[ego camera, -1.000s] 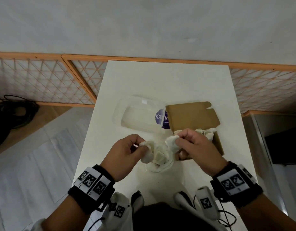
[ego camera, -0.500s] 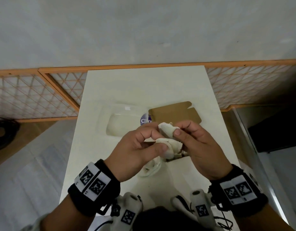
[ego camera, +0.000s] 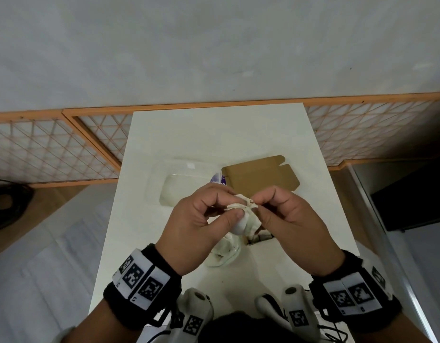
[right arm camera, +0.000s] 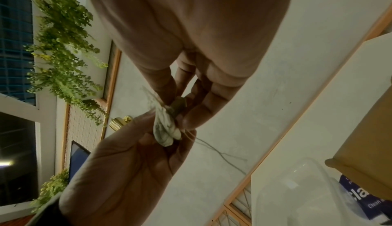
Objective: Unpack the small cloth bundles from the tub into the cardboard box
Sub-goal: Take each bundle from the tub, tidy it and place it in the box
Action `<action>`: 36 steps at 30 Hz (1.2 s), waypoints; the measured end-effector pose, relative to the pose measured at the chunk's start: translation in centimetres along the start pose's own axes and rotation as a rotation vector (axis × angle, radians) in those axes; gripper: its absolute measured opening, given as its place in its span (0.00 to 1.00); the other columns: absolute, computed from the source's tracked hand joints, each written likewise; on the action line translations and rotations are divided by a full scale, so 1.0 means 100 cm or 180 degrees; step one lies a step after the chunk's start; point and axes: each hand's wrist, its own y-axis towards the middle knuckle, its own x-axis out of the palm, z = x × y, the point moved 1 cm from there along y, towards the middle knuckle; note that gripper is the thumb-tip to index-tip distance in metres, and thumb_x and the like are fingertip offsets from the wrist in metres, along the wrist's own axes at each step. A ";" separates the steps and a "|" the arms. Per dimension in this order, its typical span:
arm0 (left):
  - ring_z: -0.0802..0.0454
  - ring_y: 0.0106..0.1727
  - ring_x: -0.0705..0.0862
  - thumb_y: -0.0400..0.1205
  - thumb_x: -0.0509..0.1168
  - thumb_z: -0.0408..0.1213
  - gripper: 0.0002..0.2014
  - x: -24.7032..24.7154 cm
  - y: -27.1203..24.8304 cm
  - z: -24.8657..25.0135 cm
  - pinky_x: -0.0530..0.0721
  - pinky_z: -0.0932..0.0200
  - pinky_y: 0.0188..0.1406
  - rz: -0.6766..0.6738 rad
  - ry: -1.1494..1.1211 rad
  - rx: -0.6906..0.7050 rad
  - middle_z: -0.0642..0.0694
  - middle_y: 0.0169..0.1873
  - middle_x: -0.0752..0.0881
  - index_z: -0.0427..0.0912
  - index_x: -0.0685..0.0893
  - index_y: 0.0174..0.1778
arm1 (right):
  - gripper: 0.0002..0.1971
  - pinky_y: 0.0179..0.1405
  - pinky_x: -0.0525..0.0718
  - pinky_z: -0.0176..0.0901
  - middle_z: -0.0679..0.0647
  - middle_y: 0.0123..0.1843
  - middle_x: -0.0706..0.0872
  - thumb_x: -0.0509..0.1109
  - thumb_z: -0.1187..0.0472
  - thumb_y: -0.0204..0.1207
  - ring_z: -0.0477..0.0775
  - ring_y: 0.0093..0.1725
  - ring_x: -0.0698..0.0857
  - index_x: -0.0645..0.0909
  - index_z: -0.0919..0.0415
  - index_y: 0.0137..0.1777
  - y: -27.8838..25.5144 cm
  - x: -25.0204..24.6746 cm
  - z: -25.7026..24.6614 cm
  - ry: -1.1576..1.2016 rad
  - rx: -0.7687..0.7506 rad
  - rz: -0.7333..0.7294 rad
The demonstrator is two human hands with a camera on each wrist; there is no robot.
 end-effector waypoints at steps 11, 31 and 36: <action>0.58 0.42 0.88 0.81 0.74 0.23 0.07 -0.029 -0.016 -0.014 0.85 0.66 0.46 0.0472 -0.0160 -0.0174 0.51 0.41 0.92 0.38 0.91 0.51 | 0.09 0.41 0.80 0.33 0.38 0.38 0.89 0.69 0.62 0.87 0.40 0.37 0.87 0.86 0.48 0.48 0.025 0.026 0.064 -0.1646 0.0621 -0.0575; 0.43 0.43 0.91 0.85 0.73 0.28 0.12 -0.058 -0.056 -0.036 0.90 0.46 0.48 0.0726 0.0342 -0.0739 0.44 0.41 0.94 0.51 0.90 0.42 | 0.16 0.66 0.84 0.58 0.65 0.72 0.79 0.55 0.61 0.92 0.67 0.68 0.83 0.79 0.66 0.72 0.042 0.084 0.215 -0.4953 0.0612 -0.1856; 0.49 0.41 0.90 0.86 0.71 0.28 0.08 -0.056 -0.050 -0.045 0.89 0.53 0.46 0.0709 0.0451 -0.0849 0.47 0.41 0.94 0.45 0.90 0.46 | 0.13 0.63 0.86 0.55 0.60 0.65 0.83 0.60 0.56 0.89 0.64 0.64 0.85 0.80 0.59 0.68 0.040 0.074 0.207 -0.4454 0.0558 -0.1578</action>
